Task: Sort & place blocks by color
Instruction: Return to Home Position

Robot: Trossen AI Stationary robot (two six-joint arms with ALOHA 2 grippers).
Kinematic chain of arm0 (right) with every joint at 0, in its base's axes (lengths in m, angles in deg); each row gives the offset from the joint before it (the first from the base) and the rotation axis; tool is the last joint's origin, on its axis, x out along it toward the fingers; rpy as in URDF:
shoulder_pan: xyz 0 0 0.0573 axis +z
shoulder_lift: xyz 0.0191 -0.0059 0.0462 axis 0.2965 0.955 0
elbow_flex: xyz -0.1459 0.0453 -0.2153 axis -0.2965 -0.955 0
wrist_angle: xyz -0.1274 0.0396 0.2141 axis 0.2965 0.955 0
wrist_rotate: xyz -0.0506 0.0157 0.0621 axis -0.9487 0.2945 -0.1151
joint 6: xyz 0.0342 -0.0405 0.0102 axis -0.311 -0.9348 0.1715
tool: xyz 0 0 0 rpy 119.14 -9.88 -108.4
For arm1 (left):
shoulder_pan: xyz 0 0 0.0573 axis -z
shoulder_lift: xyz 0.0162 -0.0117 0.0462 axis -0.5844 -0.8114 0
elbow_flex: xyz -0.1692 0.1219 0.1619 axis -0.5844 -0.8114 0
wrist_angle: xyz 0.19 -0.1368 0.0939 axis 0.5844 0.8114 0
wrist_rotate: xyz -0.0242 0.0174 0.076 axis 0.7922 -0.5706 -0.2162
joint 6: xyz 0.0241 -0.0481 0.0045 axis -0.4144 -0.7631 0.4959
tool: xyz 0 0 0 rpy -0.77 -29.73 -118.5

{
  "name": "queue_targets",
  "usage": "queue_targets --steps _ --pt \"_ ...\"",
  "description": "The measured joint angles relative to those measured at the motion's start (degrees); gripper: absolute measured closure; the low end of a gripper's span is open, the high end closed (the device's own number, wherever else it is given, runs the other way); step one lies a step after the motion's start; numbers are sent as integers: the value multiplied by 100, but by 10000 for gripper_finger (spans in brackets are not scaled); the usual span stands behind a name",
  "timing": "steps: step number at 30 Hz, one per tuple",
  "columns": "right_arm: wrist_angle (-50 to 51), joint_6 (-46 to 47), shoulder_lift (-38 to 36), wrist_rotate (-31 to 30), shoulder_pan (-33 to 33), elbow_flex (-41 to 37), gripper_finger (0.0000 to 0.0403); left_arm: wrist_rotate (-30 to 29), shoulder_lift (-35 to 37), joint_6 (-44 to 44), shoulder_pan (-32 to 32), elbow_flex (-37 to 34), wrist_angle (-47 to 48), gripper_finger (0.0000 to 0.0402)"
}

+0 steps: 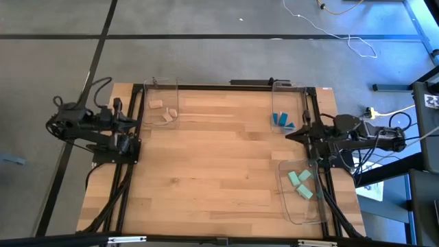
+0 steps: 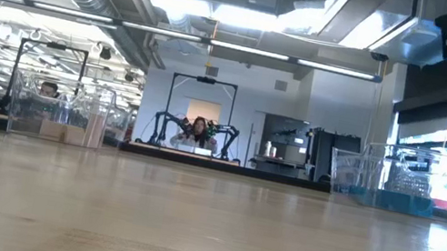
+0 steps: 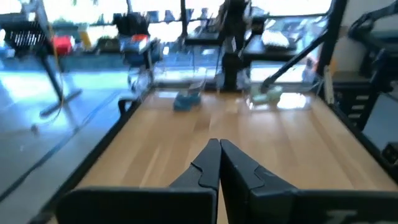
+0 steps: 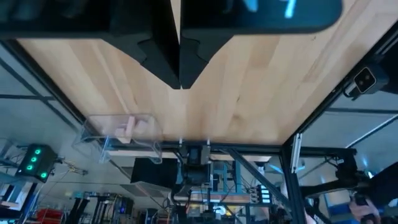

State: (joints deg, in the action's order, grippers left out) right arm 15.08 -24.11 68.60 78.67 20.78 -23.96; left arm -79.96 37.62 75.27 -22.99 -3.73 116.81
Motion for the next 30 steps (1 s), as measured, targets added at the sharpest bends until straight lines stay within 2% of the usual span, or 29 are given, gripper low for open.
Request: queue_targets --steps 3,8,18,30 --pt "-206 126 -276 -33 0 -325 403 230 0 349 0 -142 -463 402" --pt "-1096 23 -562 -31 0 -903 403 493 0 740 0 -460 -1168 401" --pt "-2655 -19 -599 179 -4 -1956 403 346 -2 862 0 -1667 -2676 401" --pt "-3338 -325 -597 461 -4 -2685 403 487 -2 1038 0 -2961 -3938 401"
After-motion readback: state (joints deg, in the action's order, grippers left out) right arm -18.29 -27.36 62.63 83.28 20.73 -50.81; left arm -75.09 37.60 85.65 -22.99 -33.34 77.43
